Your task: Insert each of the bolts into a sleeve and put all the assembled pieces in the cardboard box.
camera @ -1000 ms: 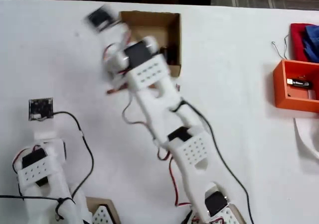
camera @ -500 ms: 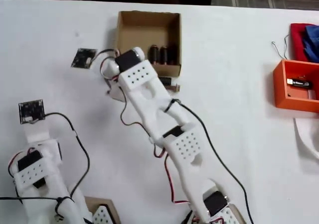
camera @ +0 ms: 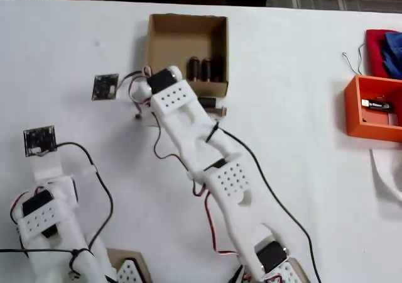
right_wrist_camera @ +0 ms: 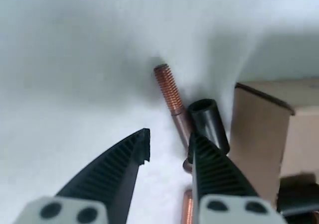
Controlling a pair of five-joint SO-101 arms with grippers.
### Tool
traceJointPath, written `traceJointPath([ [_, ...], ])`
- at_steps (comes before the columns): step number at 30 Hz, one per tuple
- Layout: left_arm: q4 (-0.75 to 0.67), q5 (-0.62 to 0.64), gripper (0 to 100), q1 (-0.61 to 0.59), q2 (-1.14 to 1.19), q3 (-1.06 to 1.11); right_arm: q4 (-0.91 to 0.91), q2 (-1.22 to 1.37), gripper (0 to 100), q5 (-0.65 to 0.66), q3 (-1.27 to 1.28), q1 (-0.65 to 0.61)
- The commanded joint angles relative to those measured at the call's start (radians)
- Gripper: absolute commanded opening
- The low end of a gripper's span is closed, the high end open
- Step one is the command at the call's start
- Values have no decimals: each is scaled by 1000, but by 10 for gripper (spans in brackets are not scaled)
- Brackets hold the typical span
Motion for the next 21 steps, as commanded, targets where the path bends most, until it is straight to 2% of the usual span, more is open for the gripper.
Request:
traceJointPath([
  [1,-14,11,28,-8,-15,-30,-47,-2,115,9,-6,13],
  [13,-14,11,28,-8,-15,-30,-116,88,115,9,-6,19],
  [21,-14,11,28,-6,-15,-30,18,79,115,11,-8,13],
])
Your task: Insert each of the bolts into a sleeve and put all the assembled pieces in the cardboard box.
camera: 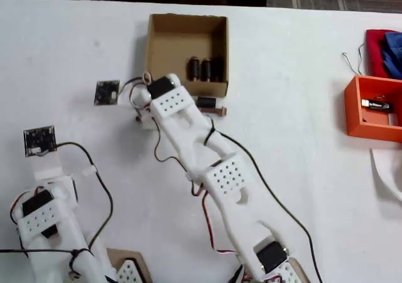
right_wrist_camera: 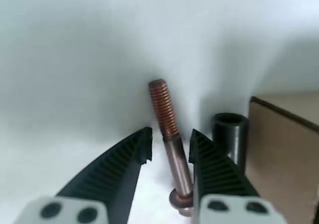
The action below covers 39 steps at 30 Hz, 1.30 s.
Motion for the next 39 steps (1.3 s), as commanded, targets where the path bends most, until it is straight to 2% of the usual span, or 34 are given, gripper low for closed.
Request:
traceJointPath([
  [1,-14,11,28,-6,-15,-30,85,-28,115,11,-5,12],
  [7,-14,11,29,-6,-15,-30,226,-145,115,11,-5,-5],
  [11,-14,11,29,-6,-15,-30,237,-242,118,11,-5,-24],
  [17,-14,11,28,-6,-15,-30,79,-257,118,2,14,-19],
  [25,-14,11,28,-6,-15,-30,-96,-113,117,6,23,5],
  [39,-14,11,30,-6,-15,-30,-156,-74,116,11,23,50],
])
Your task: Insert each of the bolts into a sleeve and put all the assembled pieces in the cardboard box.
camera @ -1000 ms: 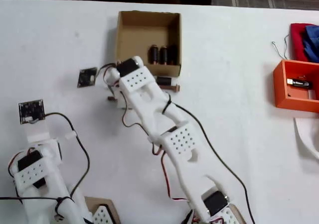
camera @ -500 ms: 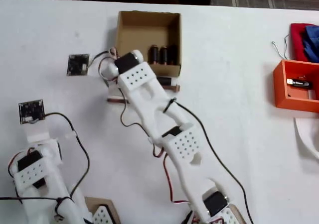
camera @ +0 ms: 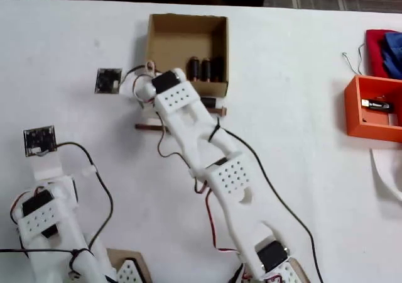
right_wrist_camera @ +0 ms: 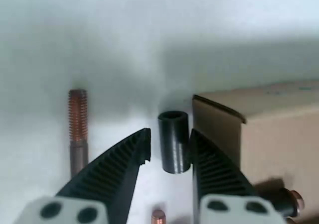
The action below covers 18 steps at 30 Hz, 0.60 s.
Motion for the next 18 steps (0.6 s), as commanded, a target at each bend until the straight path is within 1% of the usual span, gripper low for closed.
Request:
traceJointPath([
  [1,-14,11,30,-6,-15,-30,-16,-7,116,11,-5,18],
  [6,-14,11,30,-6,-15,-30,-16,-4,116,11,6,27],
  [14,-14,11,30,-6,-15,-30,-15,70,116,11,-5,31],
  [18,-14,11,30,-6,-15,-30,15,64,116,11,-6,27],
])
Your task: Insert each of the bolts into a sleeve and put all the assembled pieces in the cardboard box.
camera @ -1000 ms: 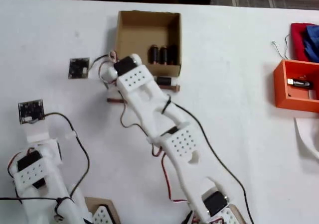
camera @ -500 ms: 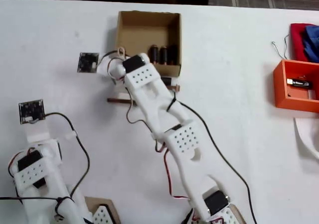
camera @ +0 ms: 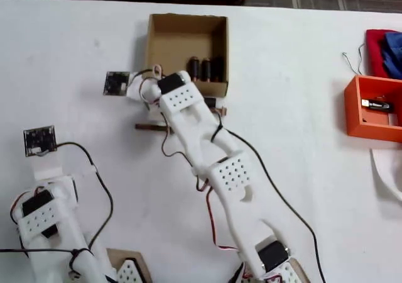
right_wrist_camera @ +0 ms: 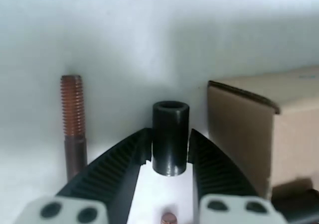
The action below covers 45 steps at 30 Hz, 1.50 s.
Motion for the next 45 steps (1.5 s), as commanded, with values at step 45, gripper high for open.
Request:
traceJointPath([
  [45,-14,11,30,-6,-15,-28,338,-346,21,-462,-253,1],
])
